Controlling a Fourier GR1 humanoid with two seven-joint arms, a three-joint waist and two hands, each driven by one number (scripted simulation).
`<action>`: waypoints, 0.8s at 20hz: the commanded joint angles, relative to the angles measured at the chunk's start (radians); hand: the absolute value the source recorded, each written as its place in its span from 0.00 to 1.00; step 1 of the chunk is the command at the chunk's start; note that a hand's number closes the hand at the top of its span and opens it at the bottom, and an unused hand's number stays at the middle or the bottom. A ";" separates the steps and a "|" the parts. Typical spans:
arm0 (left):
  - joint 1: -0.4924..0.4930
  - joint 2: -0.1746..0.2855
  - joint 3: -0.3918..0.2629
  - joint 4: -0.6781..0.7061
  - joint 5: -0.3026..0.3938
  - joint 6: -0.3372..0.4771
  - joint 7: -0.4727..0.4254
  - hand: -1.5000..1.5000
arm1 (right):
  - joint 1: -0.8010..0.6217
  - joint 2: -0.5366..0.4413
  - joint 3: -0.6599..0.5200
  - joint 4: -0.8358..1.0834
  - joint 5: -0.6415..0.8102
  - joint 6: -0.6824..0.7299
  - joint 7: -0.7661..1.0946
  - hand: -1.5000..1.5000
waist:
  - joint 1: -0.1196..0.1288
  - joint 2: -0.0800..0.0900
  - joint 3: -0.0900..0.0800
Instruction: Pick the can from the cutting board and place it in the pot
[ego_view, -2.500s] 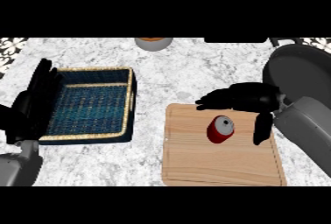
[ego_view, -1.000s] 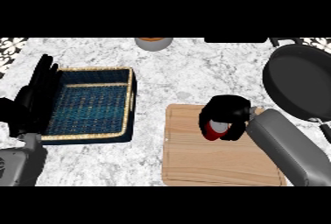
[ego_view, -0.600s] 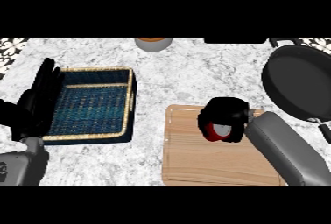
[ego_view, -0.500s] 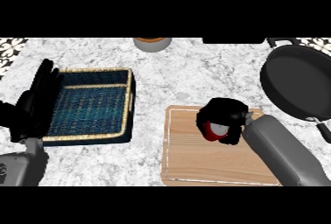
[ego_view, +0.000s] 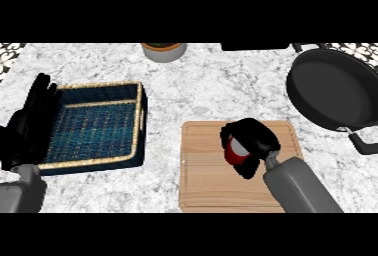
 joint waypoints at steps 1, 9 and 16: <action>0.016 0.007 0.019 -0.012 0.020 -0.018 -0.006 0.50 | 0.106 0.076 -0.015 -0.256 0.000 -0.012 0.231 1.00 | 0.002 0.007 0.004; 0.008 -0.027 -0.023 -0.007 -0.018 0.008 -0.003 0.50 | 0.173 0.130 -0.130 -0.659 0.073 -0.251 0.392 1.00 | 0.000 0.012 0.006; 0.012 -0.044 -0.038 0.011 -0.039 -0.016 -0.058 0.50 | 0.126 0.057 -0.329 -0.825 0.068 -0.220 0.477 1.00 | 0.042 0.026 0.006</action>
